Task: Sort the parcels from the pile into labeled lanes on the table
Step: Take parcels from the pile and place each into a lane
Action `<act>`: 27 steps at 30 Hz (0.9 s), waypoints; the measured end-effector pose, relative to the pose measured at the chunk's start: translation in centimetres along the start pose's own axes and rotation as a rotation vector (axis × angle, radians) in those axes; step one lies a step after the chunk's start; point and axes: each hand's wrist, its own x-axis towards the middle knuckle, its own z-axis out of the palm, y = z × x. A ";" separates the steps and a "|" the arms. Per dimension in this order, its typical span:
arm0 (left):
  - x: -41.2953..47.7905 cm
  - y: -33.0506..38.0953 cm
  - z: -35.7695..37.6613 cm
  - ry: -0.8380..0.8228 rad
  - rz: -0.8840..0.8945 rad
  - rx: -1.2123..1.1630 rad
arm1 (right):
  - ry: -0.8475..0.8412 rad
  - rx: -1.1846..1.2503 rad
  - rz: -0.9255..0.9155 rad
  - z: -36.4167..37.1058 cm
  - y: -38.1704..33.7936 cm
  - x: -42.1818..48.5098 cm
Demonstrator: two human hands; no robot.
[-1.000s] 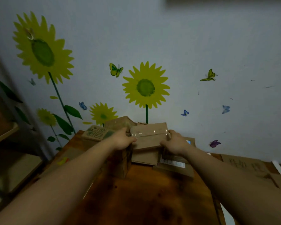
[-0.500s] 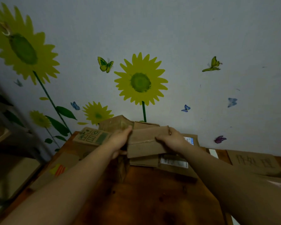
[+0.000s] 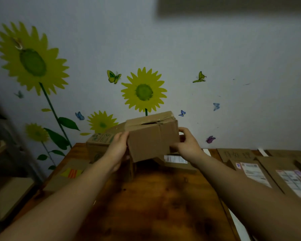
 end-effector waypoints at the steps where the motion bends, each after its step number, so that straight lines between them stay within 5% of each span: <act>1: -1.3 0.1 -0.5 -0.033 -0.030 -0.019 | 0.005 0.024 0.014 0.1 -0.1 -1.2; 15: -10.9 0.4 1.6 -0.187 0.144 0.081 | 0.153 -0.040 -0.064 -5.0 -1.5 -13.7; 27: -18.7 0.2 18.3 -0.472 0.239 0.050 | 0.389 -0.015 -0.055 -21.6 1.8 -23.5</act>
